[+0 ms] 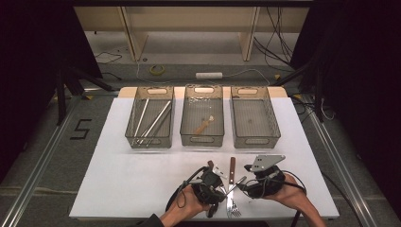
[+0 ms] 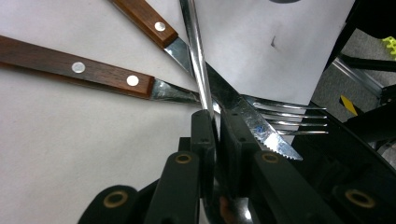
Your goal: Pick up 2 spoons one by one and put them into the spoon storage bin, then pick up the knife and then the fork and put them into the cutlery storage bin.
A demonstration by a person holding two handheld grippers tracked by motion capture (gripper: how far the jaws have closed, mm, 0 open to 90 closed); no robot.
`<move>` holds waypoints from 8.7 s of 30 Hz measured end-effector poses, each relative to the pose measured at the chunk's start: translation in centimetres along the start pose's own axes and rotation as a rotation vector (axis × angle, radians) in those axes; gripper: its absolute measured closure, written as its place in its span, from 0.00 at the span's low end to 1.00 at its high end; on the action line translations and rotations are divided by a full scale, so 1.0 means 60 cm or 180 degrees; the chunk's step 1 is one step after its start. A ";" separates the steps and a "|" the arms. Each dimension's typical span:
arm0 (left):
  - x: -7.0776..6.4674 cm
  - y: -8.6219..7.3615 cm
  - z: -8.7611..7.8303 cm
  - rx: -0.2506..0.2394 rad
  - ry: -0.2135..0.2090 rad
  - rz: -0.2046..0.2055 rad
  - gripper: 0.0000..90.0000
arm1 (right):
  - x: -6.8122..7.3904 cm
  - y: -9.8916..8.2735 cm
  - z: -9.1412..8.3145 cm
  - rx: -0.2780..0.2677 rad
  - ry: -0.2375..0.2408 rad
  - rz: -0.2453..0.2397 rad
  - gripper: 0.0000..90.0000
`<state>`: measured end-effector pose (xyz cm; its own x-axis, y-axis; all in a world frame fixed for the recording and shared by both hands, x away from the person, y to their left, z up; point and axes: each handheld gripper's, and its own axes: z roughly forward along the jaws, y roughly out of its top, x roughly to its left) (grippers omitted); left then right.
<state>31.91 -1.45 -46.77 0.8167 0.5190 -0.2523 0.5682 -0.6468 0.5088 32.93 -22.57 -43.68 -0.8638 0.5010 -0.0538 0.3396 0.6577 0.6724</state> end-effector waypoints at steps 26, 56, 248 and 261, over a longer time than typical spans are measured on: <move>0.011 -0.001 0.002 -0.0065 0.0060 -0.0033 0.98 | -0.001 -0.001 -0.001 -0.0020 -0.0007 0.0011 0.36; 0.042 0.007 -0.081 -0.0486 0.0207 0.0020 0.99 | -0.008 -0.003 -0.020 -0.0294 -0.0095 0.0130 0.35; 0.134 -0.180 -0.240 -0.1896 0.0891 -0.0417 0.21 | -0.004 0.112 0.165 0.0234 0.0364 0.0018 1.00; 0.128 -0.183 -0.240 -0.1882 0.0923 -0.0371 0.20 | -0.002 0.109 0.188 0.0497 0.0399 -0.0099 1.00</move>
<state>30.49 17.70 -42.44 0.6462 0.7495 -0.1435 0.4327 -0.2050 0.8779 39.44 -11.99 -47.59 -0.9110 0.4117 0.0261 0.3573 0.7559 0.5486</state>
